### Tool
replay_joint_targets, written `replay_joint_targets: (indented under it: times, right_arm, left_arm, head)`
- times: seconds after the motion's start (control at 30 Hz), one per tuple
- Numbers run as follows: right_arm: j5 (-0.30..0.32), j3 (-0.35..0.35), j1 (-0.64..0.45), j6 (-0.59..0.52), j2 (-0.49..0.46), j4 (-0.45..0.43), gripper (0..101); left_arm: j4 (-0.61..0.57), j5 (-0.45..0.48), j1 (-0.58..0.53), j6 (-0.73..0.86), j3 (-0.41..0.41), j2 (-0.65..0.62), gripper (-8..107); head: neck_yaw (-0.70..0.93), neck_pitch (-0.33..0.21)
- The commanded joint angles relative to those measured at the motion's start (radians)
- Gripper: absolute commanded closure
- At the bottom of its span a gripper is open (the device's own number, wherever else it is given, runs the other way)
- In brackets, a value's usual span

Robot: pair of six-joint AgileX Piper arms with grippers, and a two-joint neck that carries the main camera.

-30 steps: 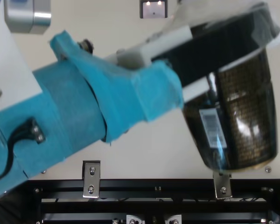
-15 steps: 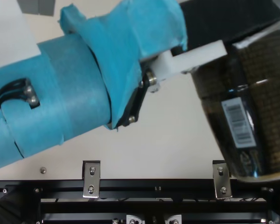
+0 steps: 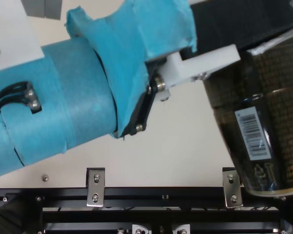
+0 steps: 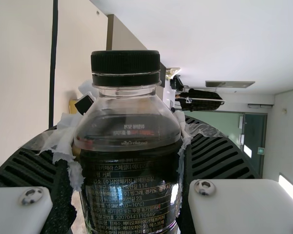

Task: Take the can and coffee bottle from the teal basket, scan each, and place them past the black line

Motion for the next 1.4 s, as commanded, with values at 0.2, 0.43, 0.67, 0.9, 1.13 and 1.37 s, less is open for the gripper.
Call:
replay_joint_targets:
  times: [0.2,0.43,0.67,0.9,1.13,1.37]
  right_arm:
    - [0.000,0.000,0.000,0.000,0.000,0.000,0]
    - [0.000,0.000,0.000,0.000,0.000,0.000,0]
    - [0.000,0.000,0.000,0.000,0.000,0.000,0]
    - [0.000,0.000,0.000,0.000,0.000,0.000,0]
    - [0.000,0.000,0.000,0.000,0.000,0.000,0]
    - [0.000,0.000,0.000,0.000,0.000,0.000,0]
  left_arm:
    - [0.000,0.000,0.000,0.000,0.000,0.000,89]
    - [0.006,-0.002,0.021,0.030,0.017,-0.004,89]
    - [0.093,-0.040,0.116,0.114,0.105,-0.023,89]
    - [0.125,-0.086,0.260,0.242,0.227,-0.026,89]
    - [0.127,-0.141,0.380,0.440,0.337,-0.004,89]
    - [0.127,-0.206,0.463,0.639,0.436,0.041,89]
  head:
    - [-0.007,-0.032]
    - [-0.007,-0.032]
    - [-0.007,-0.032]
    - [-0.007,-0.032]
    - [-0.007,-0.032]
    - [-0.007,-0.032]
